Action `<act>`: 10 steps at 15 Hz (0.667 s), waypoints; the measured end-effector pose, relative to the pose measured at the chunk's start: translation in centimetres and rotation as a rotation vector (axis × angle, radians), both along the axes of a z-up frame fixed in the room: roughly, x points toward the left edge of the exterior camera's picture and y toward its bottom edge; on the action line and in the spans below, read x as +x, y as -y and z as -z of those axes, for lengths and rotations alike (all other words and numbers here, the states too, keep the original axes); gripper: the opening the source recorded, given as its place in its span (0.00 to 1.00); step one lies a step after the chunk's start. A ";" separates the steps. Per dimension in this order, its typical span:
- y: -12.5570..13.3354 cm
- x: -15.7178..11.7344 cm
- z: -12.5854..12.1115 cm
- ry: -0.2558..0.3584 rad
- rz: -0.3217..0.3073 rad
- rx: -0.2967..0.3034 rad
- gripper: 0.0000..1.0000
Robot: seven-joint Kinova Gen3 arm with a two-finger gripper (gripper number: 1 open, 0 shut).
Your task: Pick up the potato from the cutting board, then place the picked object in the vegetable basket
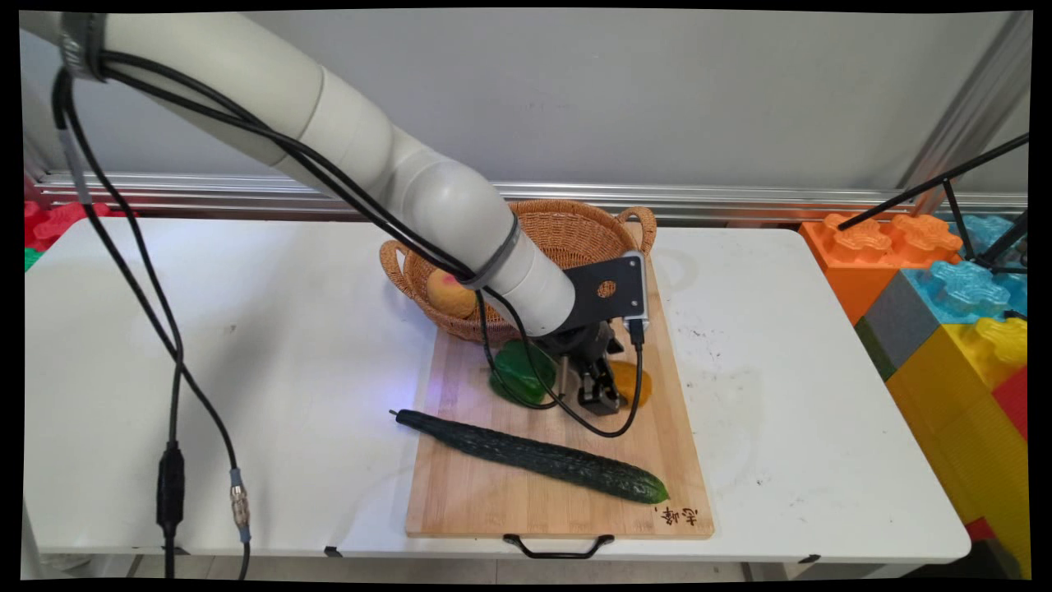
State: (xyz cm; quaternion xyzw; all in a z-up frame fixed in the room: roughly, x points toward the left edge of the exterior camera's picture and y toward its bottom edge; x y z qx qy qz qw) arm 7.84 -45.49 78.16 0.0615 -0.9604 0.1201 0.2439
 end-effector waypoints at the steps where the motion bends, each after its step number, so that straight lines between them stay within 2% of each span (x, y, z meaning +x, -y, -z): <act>1: 0.1 -0.1 0.2 0.001 0.001 -0.002 0.00; 6: 0.3 -0.4 0.8 0.009 0.000 0.016 0.00; 10: 0.2 -0.3 -0.4 0.002 0.004 0.021 0.00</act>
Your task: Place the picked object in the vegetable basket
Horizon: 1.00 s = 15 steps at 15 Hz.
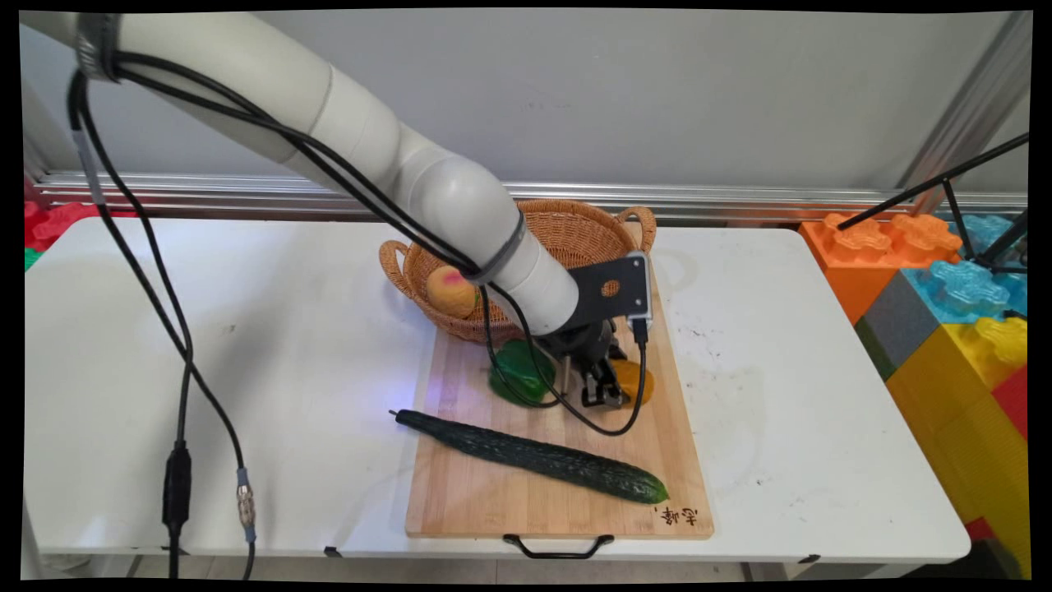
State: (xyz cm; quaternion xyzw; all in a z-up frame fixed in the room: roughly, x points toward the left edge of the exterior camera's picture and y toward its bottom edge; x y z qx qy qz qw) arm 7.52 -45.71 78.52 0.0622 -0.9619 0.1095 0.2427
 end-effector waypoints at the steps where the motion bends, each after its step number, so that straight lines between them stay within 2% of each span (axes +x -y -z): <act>1: -0.1 0.0 -1.0 -0.008 -0.001 -0.003 0.00; 4: 0.0 0.4 -4.2 -0.029 -0.015 -0.016 0.00; 7: 1.2 1.4 -8.2 -0.050 -0.059 -0.046 0.00; 11: 4.9 3.5 -11.5 -0.058 -0.156 -0.101 0.00; 15: 9.6 5.5 -12.5 -0.041 -0.224 -0.150 0.00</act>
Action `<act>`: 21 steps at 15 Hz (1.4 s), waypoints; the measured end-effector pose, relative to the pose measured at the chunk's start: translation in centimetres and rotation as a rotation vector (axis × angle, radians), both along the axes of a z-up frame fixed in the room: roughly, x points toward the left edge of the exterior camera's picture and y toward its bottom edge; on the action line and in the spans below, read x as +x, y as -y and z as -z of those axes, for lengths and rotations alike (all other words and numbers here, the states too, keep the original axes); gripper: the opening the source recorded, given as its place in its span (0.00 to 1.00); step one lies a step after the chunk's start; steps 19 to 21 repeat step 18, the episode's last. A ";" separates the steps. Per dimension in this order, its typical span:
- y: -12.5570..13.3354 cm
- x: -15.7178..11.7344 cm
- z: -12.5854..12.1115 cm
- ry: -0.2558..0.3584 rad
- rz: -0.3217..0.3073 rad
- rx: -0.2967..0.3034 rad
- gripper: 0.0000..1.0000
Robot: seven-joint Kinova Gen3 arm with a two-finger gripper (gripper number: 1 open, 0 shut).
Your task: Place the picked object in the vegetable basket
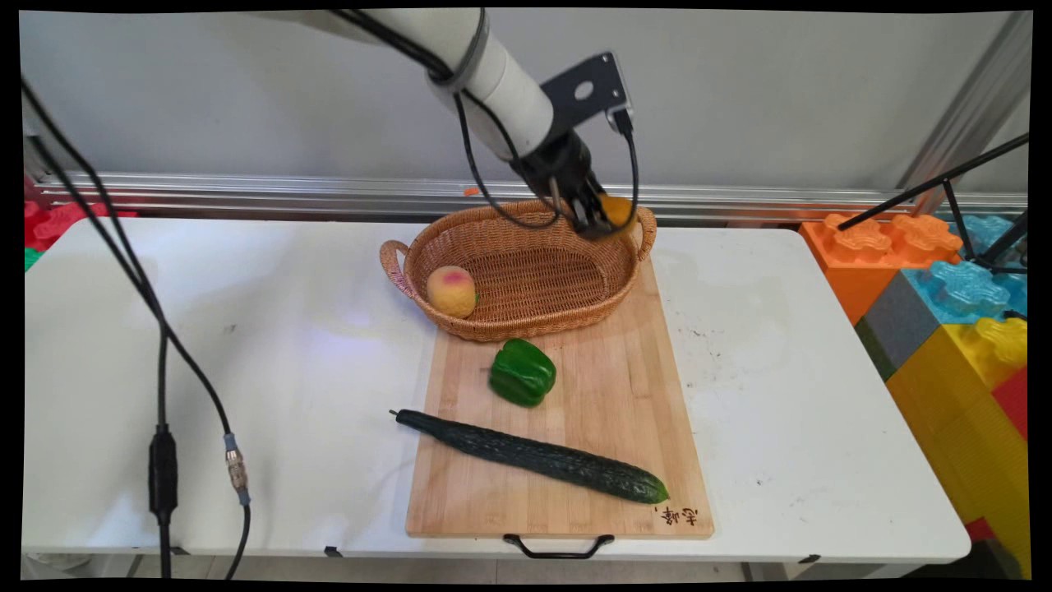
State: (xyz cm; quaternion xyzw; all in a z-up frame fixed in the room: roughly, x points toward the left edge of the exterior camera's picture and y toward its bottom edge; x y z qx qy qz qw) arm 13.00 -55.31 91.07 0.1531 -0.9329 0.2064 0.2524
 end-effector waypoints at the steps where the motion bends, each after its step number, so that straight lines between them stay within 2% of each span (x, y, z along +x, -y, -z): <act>1: 1.2 0.5 0.3 0.011 -0.010 -0.005 0.00; 3: 3.7 1.7 1.8 0.042 -0.028 -0.002 0.00; 6: 5.9 2.9 4.2 0.069 -0.042 0.020 0.00; 11: 7.8 4.4 7.9 0.081 -0.057 0.066 0.00; 14: 8.3 4.7 9.2 0.075 -0.041 0.080 0.00; 15: 8.3 4.7 9.3 0.071 -0.033 0.082 1.00; 21: 8.0 4.3 9.4 0.054 -0.009 0.088 1.00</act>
